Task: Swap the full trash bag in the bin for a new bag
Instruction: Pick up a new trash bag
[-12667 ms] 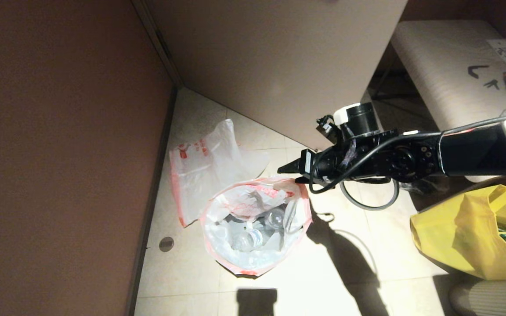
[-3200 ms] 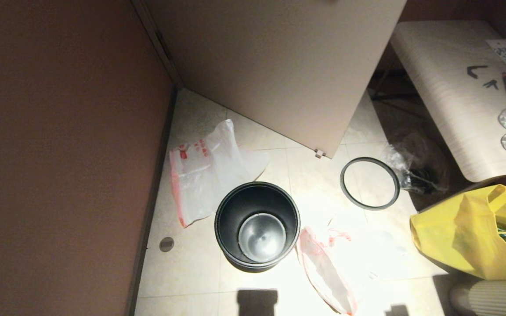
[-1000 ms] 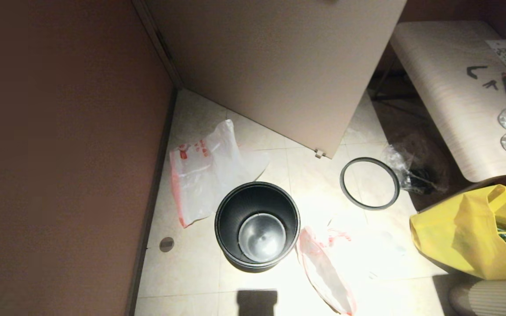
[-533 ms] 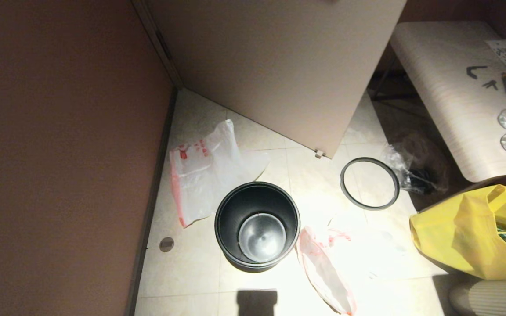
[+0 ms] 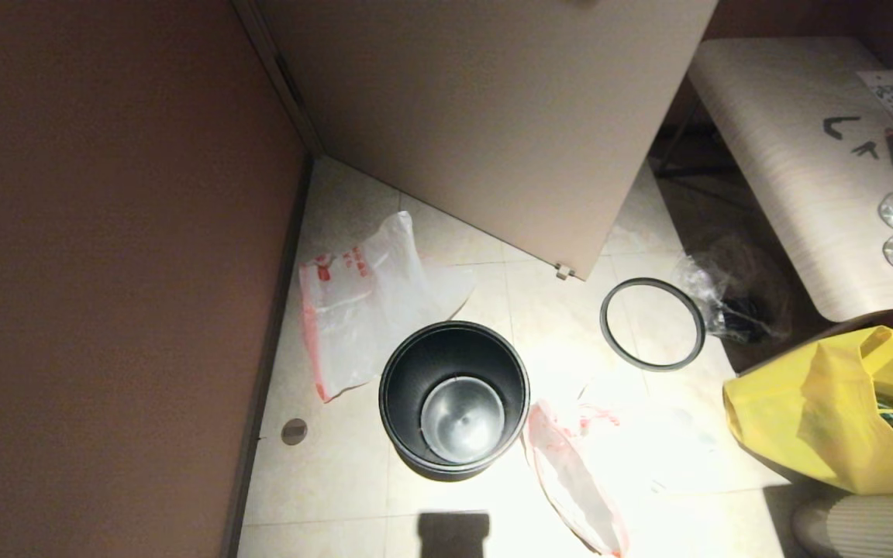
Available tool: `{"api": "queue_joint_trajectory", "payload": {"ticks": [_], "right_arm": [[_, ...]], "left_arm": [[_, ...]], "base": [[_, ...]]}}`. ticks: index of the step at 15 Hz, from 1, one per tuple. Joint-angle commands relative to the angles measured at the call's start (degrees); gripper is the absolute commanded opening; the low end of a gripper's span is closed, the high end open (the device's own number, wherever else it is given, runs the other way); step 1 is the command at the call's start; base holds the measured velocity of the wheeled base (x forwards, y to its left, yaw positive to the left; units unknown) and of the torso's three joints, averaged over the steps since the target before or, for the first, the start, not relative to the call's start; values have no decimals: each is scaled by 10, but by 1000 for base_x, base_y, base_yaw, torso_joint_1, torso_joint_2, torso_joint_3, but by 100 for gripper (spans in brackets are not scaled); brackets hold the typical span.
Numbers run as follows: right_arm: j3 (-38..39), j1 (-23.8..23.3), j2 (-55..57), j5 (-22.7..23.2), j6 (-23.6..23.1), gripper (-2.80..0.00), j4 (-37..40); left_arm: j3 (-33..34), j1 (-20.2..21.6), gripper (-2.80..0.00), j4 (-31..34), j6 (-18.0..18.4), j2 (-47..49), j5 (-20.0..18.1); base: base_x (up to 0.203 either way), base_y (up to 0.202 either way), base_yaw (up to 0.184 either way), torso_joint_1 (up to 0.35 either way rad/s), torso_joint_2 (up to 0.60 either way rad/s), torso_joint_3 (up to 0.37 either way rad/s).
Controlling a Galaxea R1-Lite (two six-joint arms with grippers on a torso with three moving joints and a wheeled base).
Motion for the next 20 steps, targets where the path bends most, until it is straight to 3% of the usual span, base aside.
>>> {"api": "queue_joint_trajectory", "payload": {"ticks": [1,4,6,8,11,13,16,20], "right_arm": [[0,0,1,0,0,-280,0],[0,0,1,0,0,-280,0],[0,0,1,0,1,-280,0],[0,0,1,0,0,-280,0],[0,0,1,0,0,-280,0],[0,0,1,0,1,-280,0],[0,0,1,0,0,-280,0],[0,0,1,0,0,-280,0]], "left_arm": [[3,0,-280,0,-2,0,0],[-10,1,-280,2,4,1,1],[-77,0,-280,3,5,50,-6],[-175,1,-280,4,8,164,-32],[-323,-1,-280,8,88,368,-87],[-416,-32,-280,19,134,505,-88],[-568,-115,-280,48,130,706,13],[-778,-180,-280,67,55,956,178]], "base": [[0,0,0,0,0,0],[0,0,0,0,0,0],[0,0,0,0,0,0],[0,0,0,0,0,0],[0,0,0,0,0,0],[0,0,0,0,0,0],[0,0,0,0,0,0],[0,0,0,0,0,0]]}}
